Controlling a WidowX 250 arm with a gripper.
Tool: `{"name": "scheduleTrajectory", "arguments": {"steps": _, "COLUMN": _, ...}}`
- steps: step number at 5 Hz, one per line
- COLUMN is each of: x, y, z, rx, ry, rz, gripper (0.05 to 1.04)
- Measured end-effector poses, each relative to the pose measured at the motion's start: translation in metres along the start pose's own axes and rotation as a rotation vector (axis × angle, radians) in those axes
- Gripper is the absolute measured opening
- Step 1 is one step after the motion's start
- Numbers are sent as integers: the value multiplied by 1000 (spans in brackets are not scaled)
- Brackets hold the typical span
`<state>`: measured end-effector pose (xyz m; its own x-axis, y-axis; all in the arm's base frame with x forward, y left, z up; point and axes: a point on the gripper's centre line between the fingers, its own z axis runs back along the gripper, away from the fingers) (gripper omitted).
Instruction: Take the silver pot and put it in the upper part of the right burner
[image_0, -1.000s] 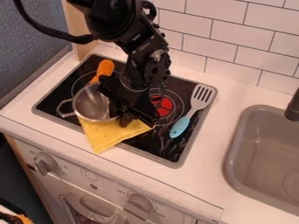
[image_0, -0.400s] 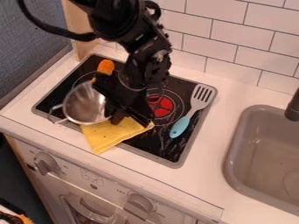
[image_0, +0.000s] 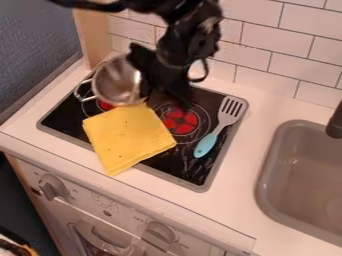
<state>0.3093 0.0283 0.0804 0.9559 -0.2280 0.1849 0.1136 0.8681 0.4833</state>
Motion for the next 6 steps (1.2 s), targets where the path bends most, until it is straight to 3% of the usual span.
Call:
{"name": "scheduleTrajectory", "arguments": {"steps": 1, "x": 31, "y": -10, "z": 10, "rx": -12, "ry": -63, "rz": -50, "gripper": 72}}
{"name": "scheduleTrajectory", "arguments": {"steps": 3, "x": 65, "y": -46, "z": -15, "rx": -39, "ry": -22, "rz": -172, "gripper": 72}}
{"name": "scheduleTrajectory", "arguments": {"steps": 4, "x": 72, "y": -61, "z": -27, "rx": -55, "ry": -18, "rz": -207, "gripper": 72}}
{"name": "scheduleTrajectory", "arguments": {"steps": 5, "x": 70, "y": -70, "z": -41, "rx": -63, "ry": 17, "rz": -228, "gripper": 103}}
{"name": "scheduleTrajectory", "arguments": {"steps": 6, "x": 70, "y": -76, "z": -43, "rx": -57, "ry": 34, "rz": -225, "gripper": 280}}
